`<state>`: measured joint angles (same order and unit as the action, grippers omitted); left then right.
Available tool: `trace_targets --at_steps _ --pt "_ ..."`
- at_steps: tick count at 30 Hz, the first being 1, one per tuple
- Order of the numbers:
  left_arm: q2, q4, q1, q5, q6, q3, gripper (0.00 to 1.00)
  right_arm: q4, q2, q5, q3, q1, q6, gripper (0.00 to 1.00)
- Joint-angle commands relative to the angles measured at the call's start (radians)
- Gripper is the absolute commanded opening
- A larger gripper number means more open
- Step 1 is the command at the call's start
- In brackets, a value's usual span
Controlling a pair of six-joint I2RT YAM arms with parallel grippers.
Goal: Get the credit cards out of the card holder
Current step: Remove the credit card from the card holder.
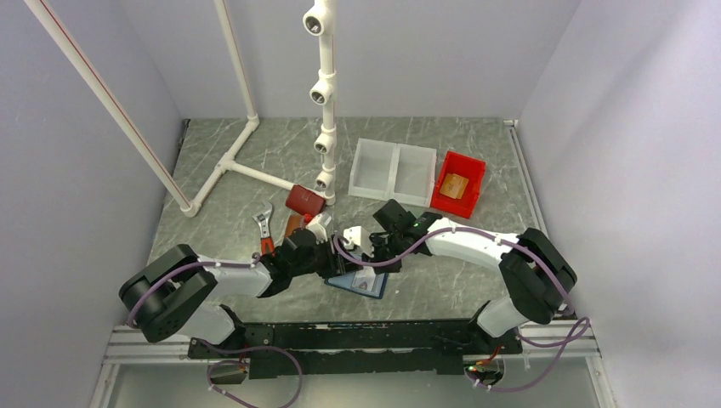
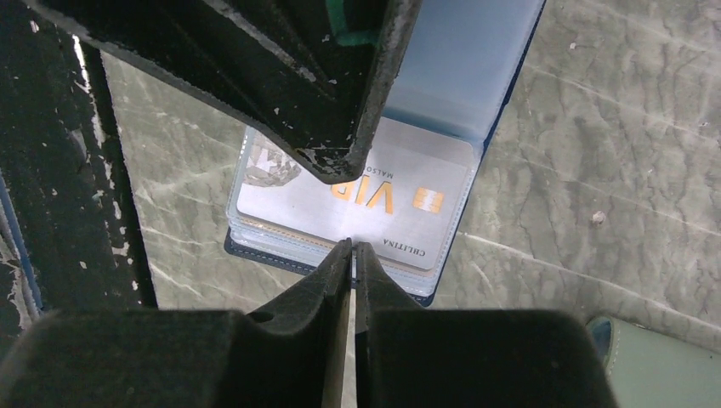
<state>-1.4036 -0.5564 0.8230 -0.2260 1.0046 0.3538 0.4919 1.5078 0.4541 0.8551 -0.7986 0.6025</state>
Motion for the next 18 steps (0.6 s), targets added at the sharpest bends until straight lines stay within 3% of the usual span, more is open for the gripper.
trace_targets --at_steps 1,18 --pt "-0.004 -0.023 -0.005 -0.016 -0.012 0.031 0.54 -0.026 0.006 -0.028 0.024 -0.004 -0.007 0.09" --pt "-0.072 -0.064 -0.011 -0.056 0.001 0.027 0.53 -0.019 0.046 -0.067 0.033 -0.008 -0.008 0.09"
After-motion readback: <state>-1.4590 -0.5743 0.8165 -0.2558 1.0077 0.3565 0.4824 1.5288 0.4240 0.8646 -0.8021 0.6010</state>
